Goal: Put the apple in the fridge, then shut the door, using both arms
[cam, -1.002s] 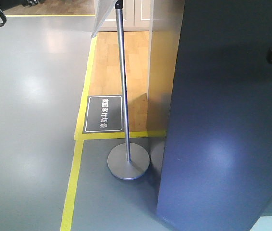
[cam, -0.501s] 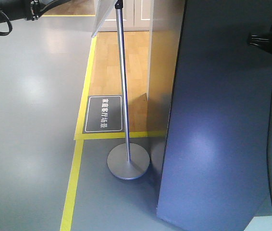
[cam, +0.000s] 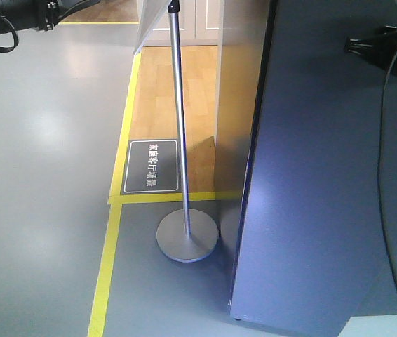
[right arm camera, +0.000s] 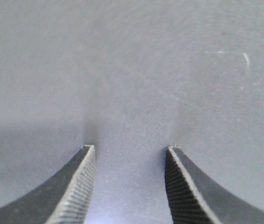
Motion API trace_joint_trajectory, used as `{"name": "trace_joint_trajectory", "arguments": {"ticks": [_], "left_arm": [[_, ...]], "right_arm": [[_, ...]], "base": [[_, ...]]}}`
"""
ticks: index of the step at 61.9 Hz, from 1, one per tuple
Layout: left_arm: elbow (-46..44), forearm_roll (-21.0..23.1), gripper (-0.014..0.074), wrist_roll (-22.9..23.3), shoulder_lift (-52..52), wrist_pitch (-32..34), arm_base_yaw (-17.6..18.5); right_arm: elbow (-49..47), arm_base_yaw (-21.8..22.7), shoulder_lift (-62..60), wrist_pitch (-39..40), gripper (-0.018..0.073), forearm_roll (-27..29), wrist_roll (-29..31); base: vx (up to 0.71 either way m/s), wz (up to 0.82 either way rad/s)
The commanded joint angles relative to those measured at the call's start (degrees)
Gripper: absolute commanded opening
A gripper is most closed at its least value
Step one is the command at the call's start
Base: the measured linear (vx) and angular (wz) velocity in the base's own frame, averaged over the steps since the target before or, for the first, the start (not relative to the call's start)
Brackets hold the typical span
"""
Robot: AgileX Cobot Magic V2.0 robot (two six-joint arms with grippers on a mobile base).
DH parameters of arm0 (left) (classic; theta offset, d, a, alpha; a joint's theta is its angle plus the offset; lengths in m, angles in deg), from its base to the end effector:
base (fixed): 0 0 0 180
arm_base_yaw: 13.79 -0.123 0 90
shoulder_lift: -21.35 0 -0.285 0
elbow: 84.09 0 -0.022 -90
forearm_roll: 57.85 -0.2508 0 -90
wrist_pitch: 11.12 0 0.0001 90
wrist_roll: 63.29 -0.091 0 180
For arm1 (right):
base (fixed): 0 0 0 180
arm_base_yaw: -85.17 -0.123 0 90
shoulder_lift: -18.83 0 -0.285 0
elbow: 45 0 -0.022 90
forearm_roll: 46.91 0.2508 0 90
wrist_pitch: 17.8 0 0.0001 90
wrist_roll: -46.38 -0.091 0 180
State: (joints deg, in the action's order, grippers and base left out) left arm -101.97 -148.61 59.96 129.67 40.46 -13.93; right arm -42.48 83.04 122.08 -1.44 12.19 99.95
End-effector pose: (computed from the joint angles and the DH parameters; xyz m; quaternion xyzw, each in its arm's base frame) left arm 0.3973 -0.0703 0.4122 0.1134 0.7034 -0.4721 0.5192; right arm 0.4008 -0.0070 0.3423 0.0957 0.7427 -0.0534 0.6606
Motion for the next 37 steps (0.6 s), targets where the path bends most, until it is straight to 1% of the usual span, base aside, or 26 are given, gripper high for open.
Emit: {"name": "trace_joint_trajectory", "arguments": {"ticks": [1,8,20,24,37], "left_arm": [[-1.7,1.8,0.0286,0.1,-2.9,-2.1,-0.1],[-1.7,0.2,0.0286,0.1,-2.9,-2.6,-0.1],[-1.7,0.5,0.0286,0.1,-2.9,-2.5,-0.1],[-1.7,0.5,0.0286,0.1,-2.9,-2.4,-0.1],[-1.7,0.4,0.0286,0.1,-2.9,-2.4,-0.1]], "right_arm": [[-6.0,3.5,0.3,-4.0,0.0350,-2.7,0.7],[-9.1,6.3,1.9,-8.7,0.0350,-2.7,0.7],[-12.6,9.5,2.8,-14.7,0.0350,-2.7,0.6],[-13.8,10.2,3.2,-15.7,0.0350,-2.7,0.6],[-16.5,10.1,4.8,-16.9,0.0350,-3.1,0.8]], "base": [[0.00,0.00],[0.00,-0.01],[0.00,-0.01],[0.00,0.01],[0.00,0.00]]}}
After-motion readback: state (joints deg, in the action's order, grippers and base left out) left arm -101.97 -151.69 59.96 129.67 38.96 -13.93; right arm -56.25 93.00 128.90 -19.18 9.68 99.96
